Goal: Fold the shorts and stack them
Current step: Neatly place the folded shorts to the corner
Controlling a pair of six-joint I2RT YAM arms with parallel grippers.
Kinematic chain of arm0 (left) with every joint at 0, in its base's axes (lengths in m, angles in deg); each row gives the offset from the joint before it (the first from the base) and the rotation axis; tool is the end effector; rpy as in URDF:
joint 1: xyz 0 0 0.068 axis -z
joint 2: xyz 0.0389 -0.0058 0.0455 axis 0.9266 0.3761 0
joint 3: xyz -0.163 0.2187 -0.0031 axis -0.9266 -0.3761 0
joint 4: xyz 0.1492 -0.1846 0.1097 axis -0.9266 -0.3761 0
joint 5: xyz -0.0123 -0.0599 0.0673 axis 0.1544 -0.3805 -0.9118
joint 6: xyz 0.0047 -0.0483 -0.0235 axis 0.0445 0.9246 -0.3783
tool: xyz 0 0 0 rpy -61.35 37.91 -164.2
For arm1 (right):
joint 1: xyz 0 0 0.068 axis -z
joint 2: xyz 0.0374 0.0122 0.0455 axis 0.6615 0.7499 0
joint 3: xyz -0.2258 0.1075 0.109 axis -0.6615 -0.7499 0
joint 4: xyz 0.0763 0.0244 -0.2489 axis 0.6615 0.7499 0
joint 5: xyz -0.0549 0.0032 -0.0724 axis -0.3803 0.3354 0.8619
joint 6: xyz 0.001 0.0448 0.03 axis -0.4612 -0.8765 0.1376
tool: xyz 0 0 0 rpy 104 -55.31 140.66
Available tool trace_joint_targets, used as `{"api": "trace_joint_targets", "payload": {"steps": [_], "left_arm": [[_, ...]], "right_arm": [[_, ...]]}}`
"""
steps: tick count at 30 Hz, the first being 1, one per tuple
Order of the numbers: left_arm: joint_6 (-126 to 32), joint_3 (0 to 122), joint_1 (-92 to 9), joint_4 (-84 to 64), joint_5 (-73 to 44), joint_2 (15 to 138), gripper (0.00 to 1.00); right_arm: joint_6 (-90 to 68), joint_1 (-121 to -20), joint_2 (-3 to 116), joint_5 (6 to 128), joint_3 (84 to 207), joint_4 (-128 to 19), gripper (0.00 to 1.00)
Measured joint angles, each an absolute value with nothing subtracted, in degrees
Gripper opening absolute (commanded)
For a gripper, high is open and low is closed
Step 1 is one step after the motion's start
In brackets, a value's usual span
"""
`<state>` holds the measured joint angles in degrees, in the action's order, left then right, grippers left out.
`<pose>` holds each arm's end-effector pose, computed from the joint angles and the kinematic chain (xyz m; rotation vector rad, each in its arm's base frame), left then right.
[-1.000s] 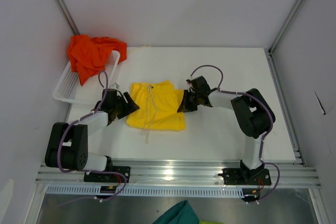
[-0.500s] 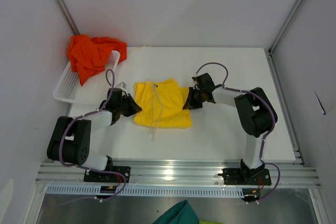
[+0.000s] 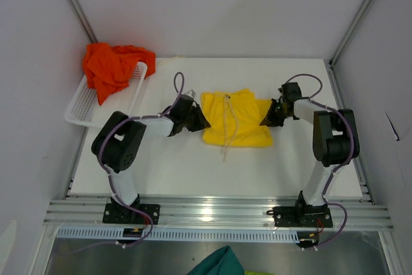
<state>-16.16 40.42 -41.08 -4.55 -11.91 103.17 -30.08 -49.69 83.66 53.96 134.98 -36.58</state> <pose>0.3166 -0.1677 0.1451 -0.2263 2.4435 -0.7974 0.3671 0.0658 0.1465 0.2882 2.6829 0.6604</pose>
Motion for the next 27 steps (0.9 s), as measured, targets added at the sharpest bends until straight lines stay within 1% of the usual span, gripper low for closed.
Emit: {"api": "trace_joint_targets", "payload": {"steps": [1,2,3,4,5,6,7,8,9,11,15,16,17,18,21,24,27], "left_arm": [[-15.4,42.2,-39.6,-4.4,-12.0,105.0,0.25],[-14.6,43.5,-37.9,-3.9,-12.2,106.7,0.25],[-14.0,44.8,-36.3,-3.5,-12.3,107.9,0.26],[-13.1,46.6,-34.1,-3.4,-12.6,109.7,0.26],[-12.6,47.7,-32.5,-3.2,-12.8,110.8,0.27],[-12.0,49.1,-30.6,-3.1,-13.0,112.1,0.31],[-11.5,50.4,-28.7,-2.7,-13.2,113.3,0.49],[-11.2,51.6,-26.8,-2.2,-13.2,114.2,0.59],[-10.2,53.1,-25.6,-1.8,-13.1,114.9,0.72],[-9.9,55.2,-22.9,-2.3,-13.4,115.5,0.78],[-9.8,55.0,-22.7,-3.9,-13.3,114.2,0.84],[-9.8,54.2,-23.5,-4.7,-13.5,113.3,0.85],[-9.8,53.4,-24.4,-6.1,-13.7,112.1,0.85],[-9.9,52.8,-25.1,-7.6,-14.1,110.8,0.86],[-10.6,50.9,-26.8,-12.2,-15.7,105.2,0.88],[-11.7,48.9,-27.3,-15.1,-16.6,97.8,0.89],[-13.6,47.5,-27.9,-17.9,-17.0,90.8,0.9]], "right_arm": [[-29.6,-47.8,83.3,54.6,135.0,-35.5,0.02],[-29.2,-46.2,82.8,55.2,135.0,-34.6,0.11],[-29.0,-44.3,82.3,56.1,135.0,-33.6,0.37],[-29.0,-42.7,81.7,57.1,135.0,-32.5,0.49],[-28.6,-41.2,81.1,58.6,135.0,-31.8,0.56],[-28.2,-39.9,80.4,59.8,135.0,-31.1,0.69],[-28.4,-38.6,79.5,61.6,135.0,-30.3,0.74],[-28.2,-37.8,78.5,63.8,135.2,-29.2,0.76],[-28.1,-37.4,77.3,65.6,135.4,-28.2,0.81],[-28.0,-37.4,75.1,68.7,136.1,-26.3,0.86],[-27.6,-38.7,67.4,74.5,137.5,-22.9,0.86],[-27.3,-39.2,65.2,75.3,137.6,-22.4,0.88],[-26.8,-39.8,63.0,75.5,137.8,-22.3,0.96],[-26.5,-40.7,61.1,75.5,137.9,-22.5,0.99],[-24.8,-45.2,57.8,75.8,138.5,-22.7,1.0],[-22.5,-50.8,59.6,75.7,140.9,-22.8,1.0],[-20.4,-55.0,65.4,75.4,144.3,-23.5,1.0]]}}
